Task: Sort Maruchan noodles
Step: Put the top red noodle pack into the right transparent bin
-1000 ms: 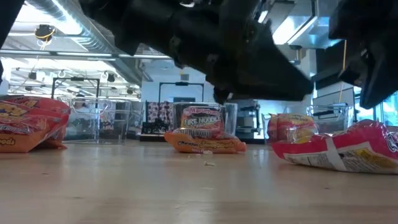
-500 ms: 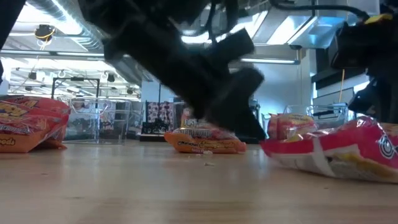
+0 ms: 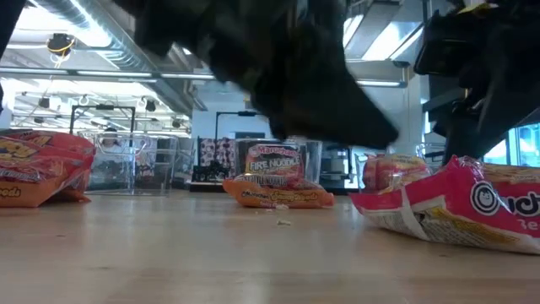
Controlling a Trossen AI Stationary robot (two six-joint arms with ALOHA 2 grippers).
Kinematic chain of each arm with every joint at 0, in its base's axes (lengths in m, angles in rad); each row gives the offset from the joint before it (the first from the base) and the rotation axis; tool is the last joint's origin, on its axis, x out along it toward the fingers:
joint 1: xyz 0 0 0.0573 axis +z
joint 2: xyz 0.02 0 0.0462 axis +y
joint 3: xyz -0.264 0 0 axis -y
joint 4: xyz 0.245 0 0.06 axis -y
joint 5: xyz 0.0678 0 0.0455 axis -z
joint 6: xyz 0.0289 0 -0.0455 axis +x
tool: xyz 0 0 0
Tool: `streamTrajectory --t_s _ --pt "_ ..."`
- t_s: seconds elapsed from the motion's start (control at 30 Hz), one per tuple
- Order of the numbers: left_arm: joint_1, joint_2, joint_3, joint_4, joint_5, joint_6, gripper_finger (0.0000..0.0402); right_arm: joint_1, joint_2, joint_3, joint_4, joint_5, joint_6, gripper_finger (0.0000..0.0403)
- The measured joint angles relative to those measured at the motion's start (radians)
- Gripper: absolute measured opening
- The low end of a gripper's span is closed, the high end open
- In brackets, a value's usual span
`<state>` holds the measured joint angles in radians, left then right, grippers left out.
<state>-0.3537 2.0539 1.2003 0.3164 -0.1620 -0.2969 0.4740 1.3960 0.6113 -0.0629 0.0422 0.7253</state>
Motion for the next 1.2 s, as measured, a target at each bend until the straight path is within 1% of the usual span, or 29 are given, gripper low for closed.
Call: streamTrajectory --t_s 0.1,0.2,0.27,0.4,0.47,0.53,0.57,0.7,0.77,0.83,0.9,1.0,1.1,1.2 --pt "-0.01 0.046 0.0 0.033 0.022 -0.016 0.0082 -0.018 0.0 0.0 0.0 0.001 -0.03 0.0295" --pt "-0.011 0.078 0.0 0.03 0.004 -0.031 0.0082 -0.032 0.0 0.0 0.011 0.002 -0.053 0.0291" --pt "-0.003 0.086 -0.001 -0.004 -0.062 -0.039 0.0082 -0.032 0.0 0.0 0.009 0.016 -0.056 0.0289" --pt "0.042 0.075 0.0 -0.003 -0.264 -0.037 0.0082 -0.032 0.0 0.0 0.009 0.028 -0.083 0.0288" --pt "0.069 0.073 0.0 -0.008 -0.312 -0.041 0.0082 -0.043 -0.006 0.0 -0.005 0.029 -0.084 0.0287" --pt "0.095 0.073 0.0 -0.014 -0.303 -0.045 0.0082 -0.052 -0.03 0.0 -0.048 0.03 -0.08 0.0287" --pt "0.104 0.073 0.0 -0.013 -0.275 -0.056 0.0082 -0.058 -0.045 0.0 -0.075 0.033 -0.076 0.0287" --pt "0.102 0.065 0.0 0.029 -0.106 -0.106 0.0082 -0.065 -0.119 0.0 -0.203 0.05 -0.017 0.0287" --pt "0.082 0.059 0.004 0.106 -0.027 -0.122 0.0082 -0.065 -0.145 0.0 -0.248 0.042 0.001 0.0287" --pt "0.057 0.058 0.005 0.186 0.021 -0.145 0.0082 -0.071 -0.156 -0.001 -0.254 0.015 0.01 0.0287" --pt "0.029 0.064 0.005 0.253 0.029 -0.147 0.0082 -0.081 -0.155 -0.001 -0.245 -0.014 0.026 0.0287" --pt "-0.01 0.067 0.005 0.301 -0.01 -0.122 0.0082 -0.107 -0.153 -0.022 -0.189 -0.056 0.031 0.0287" --pt "-0.034 0.068 0.005 0.287 -0.065 -0.092 0.0082 -0.142 -0.152 -0.071 -0.086 -0.102 0.047 0.0287" --pt "-0.034 0.094 0.005 0.277 -0.091 -0.094 0.0082 -0.165 -0.145 -0.124 0.031 -0.131 0.09 0.0287"
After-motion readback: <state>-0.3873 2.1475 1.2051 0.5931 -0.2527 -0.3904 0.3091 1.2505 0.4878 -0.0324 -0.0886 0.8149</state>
